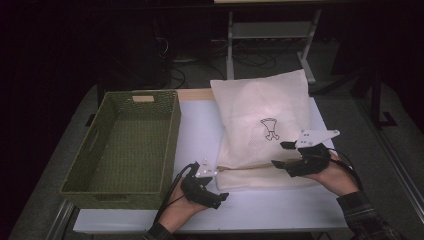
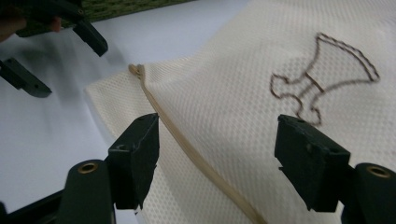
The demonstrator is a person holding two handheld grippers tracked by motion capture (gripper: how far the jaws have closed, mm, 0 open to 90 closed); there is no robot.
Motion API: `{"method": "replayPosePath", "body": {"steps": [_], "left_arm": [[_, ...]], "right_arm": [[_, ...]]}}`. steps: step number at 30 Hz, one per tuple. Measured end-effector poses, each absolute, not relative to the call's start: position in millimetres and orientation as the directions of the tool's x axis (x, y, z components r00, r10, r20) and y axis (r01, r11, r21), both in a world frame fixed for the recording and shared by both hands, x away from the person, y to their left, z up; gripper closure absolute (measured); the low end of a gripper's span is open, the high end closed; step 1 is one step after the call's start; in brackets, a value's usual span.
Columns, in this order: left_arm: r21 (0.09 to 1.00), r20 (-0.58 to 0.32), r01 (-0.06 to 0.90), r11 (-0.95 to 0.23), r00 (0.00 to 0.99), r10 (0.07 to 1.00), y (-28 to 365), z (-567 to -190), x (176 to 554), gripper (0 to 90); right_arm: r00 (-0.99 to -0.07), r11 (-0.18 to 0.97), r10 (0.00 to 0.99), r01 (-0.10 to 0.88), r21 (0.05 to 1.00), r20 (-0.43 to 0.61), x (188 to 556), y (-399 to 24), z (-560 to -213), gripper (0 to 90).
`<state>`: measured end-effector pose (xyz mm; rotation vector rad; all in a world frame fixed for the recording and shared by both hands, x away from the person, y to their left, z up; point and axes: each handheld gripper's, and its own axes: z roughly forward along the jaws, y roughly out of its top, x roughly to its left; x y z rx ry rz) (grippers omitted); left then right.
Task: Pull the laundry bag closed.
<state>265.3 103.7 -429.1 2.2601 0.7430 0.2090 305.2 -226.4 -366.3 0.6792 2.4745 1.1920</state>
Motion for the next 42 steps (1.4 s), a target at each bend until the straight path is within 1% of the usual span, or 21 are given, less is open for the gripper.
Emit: {"method": "replayPosePath", "body": {"steps": [8, 9, 11, 12, 13, 16, 17, 18, 19, 21, 23, 26, 29, 30, 31, 34, 35, 40, 42], "left_arm": [[0.680, -0.073, 0.469, -0.565, 0.809, 0.583, 109.4, -432.2, 261.0, 13.0], [0.679, -0.070, 0.467, -0.567, 0.810, 0.583, 109.6, -432.3, 260.5, 13.0], [0.680, -0.069, 0.465, -0.566, 0.810, 0.583, 110.0, -432.2, 260.3, 13.0], [0.683, -0.070, 0.467, -0.562, 0.808, 0.586, 110.2, -432.3, 260.3, 13.0], [0.682, -0.069, 0.467, -0.562, 0.807, 0.587, 110.6, -432.5, 260.3, 13.0], [0.680, -0.070, 0.473, -0.560, 0.803, 0.592, 111.7, -433.7, 258.9, 13.0], [0.681, -0.072, 0.475, -0.557, 0.801, 0.594, 111.8, -434.5, 258.2, 13.0], [0.679, -0.073, 0.477, -0.558, 0.800, 0.595, 112.2, -435.1, 257.5, 13.0], [0.676, -0.074, 0.479, -0.560, 0.800, 0.595, 112.7, -435.5, 256.7, 13.0], [0.672, -0.070, 0.479, -0.565, 0.800, 0.596, 114.1, -436.4, 255.2, 13.0], [0.672, -0.071, 0.484, -0.561, 0.796, 0.601, 115.5, -436.8, 253.4, 13.0], [0.673, -0.073, 0.491, -0.553, 0.788, 0.611, 118.3, -436.7, 251.3, 13.0], [0.670, -0.071, 0.494, -0.554, 0.785, 0.615, 120.9, -436.7, 250.5, 13.0], [0.672, -0.072, 0.495, -0.551, 0.784, 0.617, 121.1, -436.8, 250.1, 13.1], [0.673, -0.073, 0.496, -0.549, 0.783, 0.618, 121.3, -436.8, 249.7, 13.1], [0.671, -0.074, 0.496, -0.551, 0.785, 0.616, 120.8, -437.6, 249.0, 13.1], [0.669, -0.073, 0.495, -0.554, 0.786, 0.614, 120.4, -437.6, 248.8, 13.1], [0.670, -0.069, 0.488, -0.560, 0.791, 0.608, 117.5, -437.7, 248.7, 13.1], [0.666, -0.068, 0.490, -0.563, 0.792, 0.607, 117.2, -438.4, 249.2, 13.1]], "right_arm": [[-0.873, 0.569, 0.480, 0.236, 0.788, -0.085, 311.6, -196.3, -361.8, 31.2], [-0.882, 0.573, 0.463, 0.224, 0.788, -0.086, 314.1, -187.7, -361.8, 32.1], [-0.888, 0.577, 0.453, 0.220, 0.787, -0.083, 315.6, -183.5, -361.9, 32.4], [-0.897, 0.590, 0.435, 0.214, 0.778, -0.084, 318.0, -174.1, -363.2, 34.1], [-0.897, 0.590, 0.435, 0.214, 0.778, -0.084, 318.0, -174.1, -363.2, 34.1], [-0.913, 0.609, 0.401, 0.206, 0.766, -0.073, 324.4, -158.5, -367.7, 39.7], [-0.913, 0.609, 0.401, 0.206, 0.766, -0.073, 324.4, -158.5, -367.7, 39.7], [-0.922, 0.612, 0.382, 0.197, 0.766, -0.067, 327.7, -151.3, -369.2, 43.5], [-0.922, 0.612, 0.382, 0.197, 0.766, -0.067, 327.7, -151.3, -369.2, 43.5], [-0.932, 0.622, 0.356, 0.182, 0.762, -0.067, 331.6, -139.4, -370.7, 48.1], [-0.937, 0.628, 0.343, 0.172, 0.759, -0.071, 332.5, -135.0, -371.1, 49.4], [-0.954, 0.644, 0.293, 0.144, 0.751, -0.069, 336.0, -116.1, -375.6, 54.5], [-0.960, 0.648, 0.273, 0.138, 0.749, -0.059, 337.1, -107.5, -379.6, 56.7], [-0.962, 0.669, 0.266, 0.139, 0.730, -0.060, 338.2, -100.1, -384.3, 59.9], [-0.962, 0.669, 0.266, 0.139, 0.730, -0.060, 338.2, -100.1, -384.3, 59.9], [-0.964, 0.676, 0.261, 0.142, 0.723, -0.055, 340.8, -91.6, -390.9, 66.7], [-0.964, 0.679, 0.261, 0.144, 0.720, -0.053, 341.7, -86.1, -396.4, 71.8], [-0.961, 0.690, 0.273, 0.161, 0.706, -0.048, 344.5, -77.5, -407.4, 74.7], [-0.958, 0.698, 0.282, 0.163, 0.698, -0.059, 345.1, -73.3, -411.6, 80.0]]}}
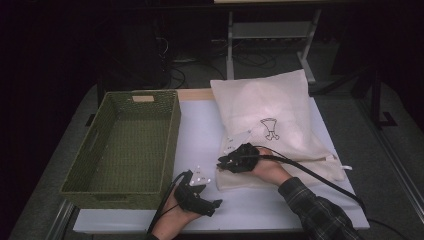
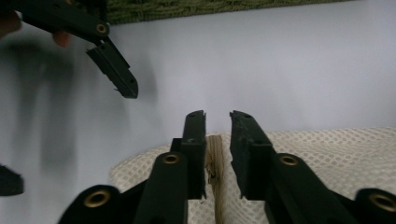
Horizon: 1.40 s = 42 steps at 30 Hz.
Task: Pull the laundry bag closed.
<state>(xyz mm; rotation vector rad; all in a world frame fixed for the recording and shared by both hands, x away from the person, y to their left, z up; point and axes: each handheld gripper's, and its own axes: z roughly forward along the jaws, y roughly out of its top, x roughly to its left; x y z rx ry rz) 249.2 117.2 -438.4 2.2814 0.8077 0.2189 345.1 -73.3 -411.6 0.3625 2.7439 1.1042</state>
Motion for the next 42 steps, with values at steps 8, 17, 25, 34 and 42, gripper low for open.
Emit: {"method": "replayPosePath", "body": {"steps": [8, 17, 25, 34, 42], "left_arm": [[0.666, -0.069, 0.484, -0.567, 0.797, 0.600, 115.6, -437.9, 249.0, 13.1], [0.665, -0.070, 0.481, -0.572, 0.802, 0.594, 113.4, -437.8, 250.6, 13.1], [0.669, -0.069, 0.476, -0.571, 0.805, 0.590, 112.4, -437.5, 251.9, 13.1], [0.668, -0.069, 0.475, -0.573, 0.806, 0.588, 112.1, -436.9, 251.9, 13.1], [0.666, -0.068, 0.474, -0.575, 0.807, 0.587, 111.0, -437.5, 252.0, 13.1]], "right_arm": [[-0.948, 0.712, 0.315, 0.199, 0.673, -0.053, 350.2, -62.6, -422.7, 89.6], [-0.959, 0.750, 0.277, 0.180, 0.637, -0.055, 342.5, -65.0, -426.8, 89.7], [-0.950, 0.719, 0.309, 0.194, 0.668, -0.056, 341.0, -80.8, -414.7, 89.6], [-0.925, 0.707, 0.374, 0.241, 0.664, -0.062, 345.5, -113.7, -410.2, 89.6], [-0.910, 0.727, 0.409, 0.283, 0.625, -0.064, 359.2, -121.0, -430.0, 89.7]]}}
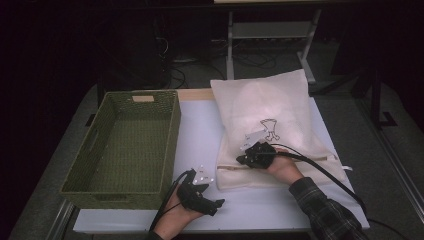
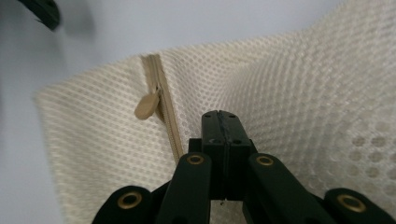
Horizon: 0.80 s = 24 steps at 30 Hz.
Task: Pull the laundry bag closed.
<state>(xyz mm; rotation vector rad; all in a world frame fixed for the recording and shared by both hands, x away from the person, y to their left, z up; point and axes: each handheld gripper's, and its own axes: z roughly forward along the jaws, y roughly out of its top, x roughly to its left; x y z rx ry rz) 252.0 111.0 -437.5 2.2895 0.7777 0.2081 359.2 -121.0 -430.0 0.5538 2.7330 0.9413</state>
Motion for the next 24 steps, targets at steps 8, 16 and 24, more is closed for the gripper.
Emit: {"method": "replayPosePath", "body": {"steps": [8, 16, 24], "left_arm": [[0.666, -0.069, 0.475, -0.575, 0.807, 0.586, 111.2, -437.5, 252.0, 13.1], [0.667, -0.072, 0.475, -0.574, 0.808, 0.585, 110.5, -437.4, 252.1, 13.1], [0.665, -0.073, 0.476, -0.575, 0.808, 0.585, 110.4, -437.9, 252.3, 13.1]], "right_arm": [[-0.910, 0.700, 0.415, 0.306, 0.645, -0.018, 365.5, -126.7, -435.3, 87.6], [-0.942, 0.697, 0.333, 0.277, 0.662, 0.043, 358.3, -133.3, -428.4, 64.2], [-0.955, 0.739, 0.298, 0.226, 0.634, -0.007, 357.3, -127.1, -442.9, 57.6]]}}
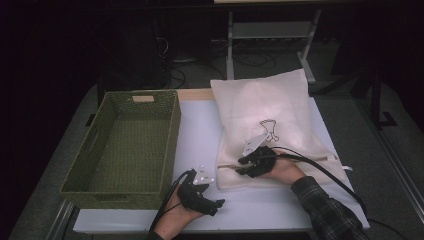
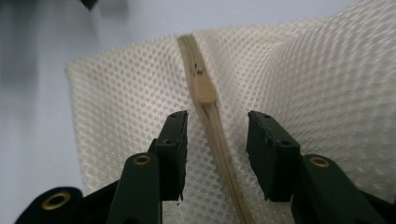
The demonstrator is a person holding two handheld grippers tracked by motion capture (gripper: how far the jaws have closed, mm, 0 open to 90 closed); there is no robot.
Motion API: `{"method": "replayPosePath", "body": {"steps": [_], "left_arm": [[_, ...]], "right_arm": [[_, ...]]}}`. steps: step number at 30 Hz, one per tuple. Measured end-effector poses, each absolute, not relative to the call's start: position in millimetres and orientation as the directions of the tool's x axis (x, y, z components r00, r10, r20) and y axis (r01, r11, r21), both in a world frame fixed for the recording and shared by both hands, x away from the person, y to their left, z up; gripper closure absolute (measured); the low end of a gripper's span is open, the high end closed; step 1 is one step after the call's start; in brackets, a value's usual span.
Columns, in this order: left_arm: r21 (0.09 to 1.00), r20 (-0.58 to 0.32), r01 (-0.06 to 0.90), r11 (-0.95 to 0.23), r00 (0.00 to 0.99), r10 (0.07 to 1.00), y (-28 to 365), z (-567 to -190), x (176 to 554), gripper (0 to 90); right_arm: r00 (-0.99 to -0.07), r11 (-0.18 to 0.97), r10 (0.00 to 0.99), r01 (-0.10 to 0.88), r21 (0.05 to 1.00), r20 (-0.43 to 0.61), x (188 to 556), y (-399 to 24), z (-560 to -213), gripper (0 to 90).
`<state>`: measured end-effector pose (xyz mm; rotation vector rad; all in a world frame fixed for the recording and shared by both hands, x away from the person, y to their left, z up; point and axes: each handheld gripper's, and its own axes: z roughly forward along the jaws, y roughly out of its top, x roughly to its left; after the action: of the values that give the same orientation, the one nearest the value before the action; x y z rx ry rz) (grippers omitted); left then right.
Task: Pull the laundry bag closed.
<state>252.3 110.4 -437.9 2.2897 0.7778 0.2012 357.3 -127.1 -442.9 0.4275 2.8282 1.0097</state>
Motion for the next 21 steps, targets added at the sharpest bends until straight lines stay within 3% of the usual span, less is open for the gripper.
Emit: {"method": "replayPosePath", "body": {"steps": [4, 8, 12, 21], "left_arm": [[0.663, -0.070, 0.477, -0.577, 0.807, 0.586, 111.0, -437.9, 253.4, 13.1], [0.663, -0.068, 0.476, -0.577, 0.807, 0.587, 110.6, -437.8, 253.4, 13.2], [0.662, -0.067, 0.476, -0.580, 0.807, 0.586, 109.4, -438.2, 253.6, 13.2], [0.683, -0.070, 0.479, -0.552, 0.794, 0.603, 106.2, -428.8, 259.2, 13.3]], "right_arm": [[-0.954, 0.740, 0.299, 0.234, 0.631, 0.004, 359.0, -127.6, -443.6, 61.8], [-0.947, 0.724, 0.321, 0.258, 0.640, 0.019, 360.9, -128.7, -444.5, 77.7], [-0.944, 0.713, 0.330, 0.260, 0.651, 0.015, 360.5, -129.3, -445.9, 85.0], [-0.941, 0.693, 0.339, 0.239, 0.680, -0.015, 355.0, -134.0, -436.6, 87.0]]}}
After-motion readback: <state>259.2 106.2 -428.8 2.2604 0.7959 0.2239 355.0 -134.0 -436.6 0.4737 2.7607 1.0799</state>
